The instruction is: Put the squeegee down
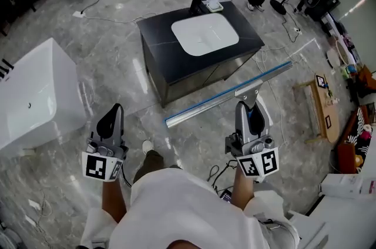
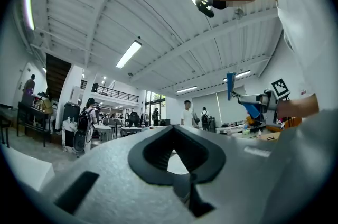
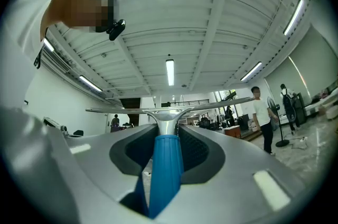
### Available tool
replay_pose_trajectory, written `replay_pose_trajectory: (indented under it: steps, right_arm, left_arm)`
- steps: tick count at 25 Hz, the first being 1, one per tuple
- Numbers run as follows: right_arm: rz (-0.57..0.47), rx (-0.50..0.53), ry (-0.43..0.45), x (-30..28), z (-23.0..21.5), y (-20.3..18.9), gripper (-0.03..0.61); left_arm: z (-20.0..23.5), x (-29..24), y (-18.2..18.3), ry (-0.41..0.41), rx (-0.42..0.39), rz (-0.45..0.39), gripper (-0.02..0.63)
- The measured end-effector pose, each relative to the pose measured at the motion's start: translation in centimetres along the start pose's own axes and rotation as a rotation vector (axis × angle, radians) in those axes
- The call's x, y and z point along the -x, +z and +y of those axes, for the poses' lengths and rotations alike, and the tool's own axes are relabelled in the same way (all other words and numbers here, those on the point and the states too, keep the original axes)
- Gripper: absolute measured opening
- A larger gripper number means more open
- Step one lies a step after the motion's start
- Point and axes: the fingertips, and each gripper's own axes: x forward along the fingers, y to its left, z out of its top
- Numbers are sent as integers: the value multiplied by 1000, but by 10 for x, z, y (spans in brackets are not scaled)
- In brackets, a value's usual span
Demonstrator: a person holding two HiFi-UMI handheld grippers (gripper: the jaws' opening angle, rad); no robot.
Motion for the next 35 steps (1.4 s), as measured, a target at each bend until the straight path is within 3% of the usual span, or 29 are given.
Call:
replay_pose_trajectory:
  steps: [5,11,17,23,29,35]
  right_arm:
    - [2,-47,10,-57,4,-25,135]
    - [31,-6,2,-90,-40,-32,135]
    - [60,-10,73,-131,-84,-55,135]
    - [76,-43,128,-164,-86,-73,135]
    - [177,11,255,-186,-87,-102,135]
    - [331,35,454,-224,-100,-173,135]
  left_arm:
    - [43,-32,-10,-37,-19,15,-5]
    - [33,-96,-17,-71,11,36,-5]
    - [17,-147,-21,-33,13,54,-4]
    - [24,-156,-24,20,13,67,-5]
    - [35,-155,-42,50,34,95,-4]
    - [39,-154,-61,75,77,111,-3]
